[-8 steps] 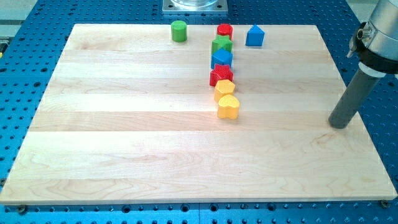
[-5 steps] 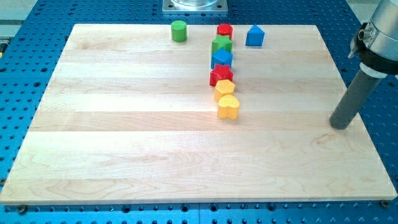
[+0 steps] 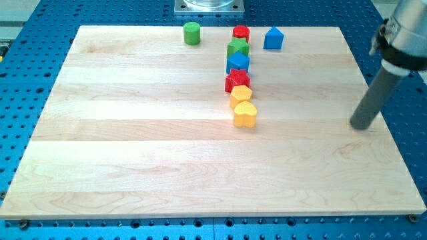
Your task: Move the red circle to the left side of the vertical line of blocks
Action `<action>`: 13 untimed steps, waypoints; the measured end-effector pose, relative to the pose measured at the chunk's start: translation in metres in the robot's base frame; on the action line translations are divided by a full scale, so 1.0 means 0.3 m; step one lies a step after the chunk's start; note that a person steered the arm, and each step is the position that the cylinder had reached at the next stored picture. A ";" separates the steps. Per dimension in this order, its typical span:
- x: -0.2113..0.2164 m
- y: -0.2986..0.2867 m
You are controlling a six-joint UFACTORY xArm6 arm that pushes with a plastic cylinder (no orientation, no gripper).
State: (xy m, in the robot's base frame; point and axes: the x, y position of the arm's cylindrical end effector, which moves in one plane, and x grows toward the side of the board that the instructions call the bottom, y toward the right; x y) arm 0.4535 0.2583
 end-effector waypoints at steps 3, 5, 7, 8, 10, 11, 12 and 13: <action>-0.808 -0.021; -0.869 -0.209; -0.816 -0.476; -0.802 -0.476; -0.802 -0.521; -0.810 -0.561; -0.691 -0.692; -0.600 -0.855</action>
